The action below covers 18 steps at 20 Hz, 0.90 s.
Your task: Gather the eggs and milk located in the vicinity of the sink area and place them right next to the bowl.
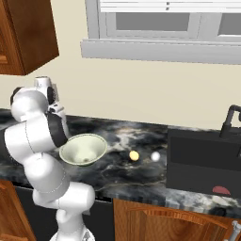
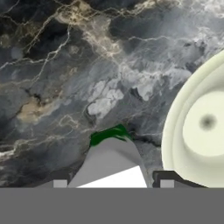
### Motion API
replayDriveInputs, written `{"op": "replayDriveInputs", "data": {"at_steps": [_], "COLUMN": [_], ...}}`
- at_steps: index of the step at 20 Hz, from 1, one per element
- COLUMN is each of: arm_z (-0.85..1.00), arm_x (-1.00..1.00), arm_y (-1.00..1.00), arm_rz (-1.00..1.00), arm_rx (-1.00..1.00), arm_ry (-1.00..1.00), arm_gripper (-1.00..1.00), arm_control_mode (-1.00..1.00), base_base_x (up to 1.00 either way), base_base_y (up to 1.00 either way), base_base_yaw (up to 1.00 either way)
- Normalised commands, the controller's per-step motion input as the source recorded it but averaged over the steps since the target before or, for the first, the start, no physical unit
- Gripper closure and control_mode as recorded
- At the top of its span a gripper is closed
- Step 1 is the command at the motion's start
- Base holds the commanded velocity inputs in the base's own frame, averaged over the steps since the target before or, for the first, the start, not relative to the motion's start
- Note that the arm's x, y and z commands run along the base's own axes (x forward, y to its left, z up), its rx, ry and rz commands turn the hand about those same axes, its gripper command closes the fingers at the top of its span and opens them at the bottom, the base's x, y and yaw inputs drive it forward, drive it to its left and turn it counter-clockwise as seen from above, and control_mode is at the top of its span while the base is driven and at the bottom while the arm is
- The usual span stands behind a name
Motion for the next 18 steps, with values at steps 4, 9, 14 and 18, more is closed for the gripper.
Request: {"op": "replayDriveInputs", "data": {"at_steps": [4, 9, 14, 18], "arm_z": [-0.29, -0.3, -0.27, -0.14], "arm_x": [0.0, 0.03, 0.05, 0.14], "arm_y": [0.03, 0.0, 0.0, 0.0], "arm_rz": [-0.03, 0.0, 0.0, -0.02], "arm_rx": [-0.18, -0.07, 0.0, 0.0], "arm_ry": [0.01, 0.07, 0.04, 0.0], "arm_gripper": [1.0, 1.0, 1.0, 1.0], "arm_control_mode": [-1.0, -1.0, -1.0, -1.0], "base_base_x": [0.0, 0.0, 0.0, 0.0], "base_base_y": [0.0, 0.0, 0.0, 0.0], "base_base_yaw": [0.0, 0.0, 0.0, 0.0]}}
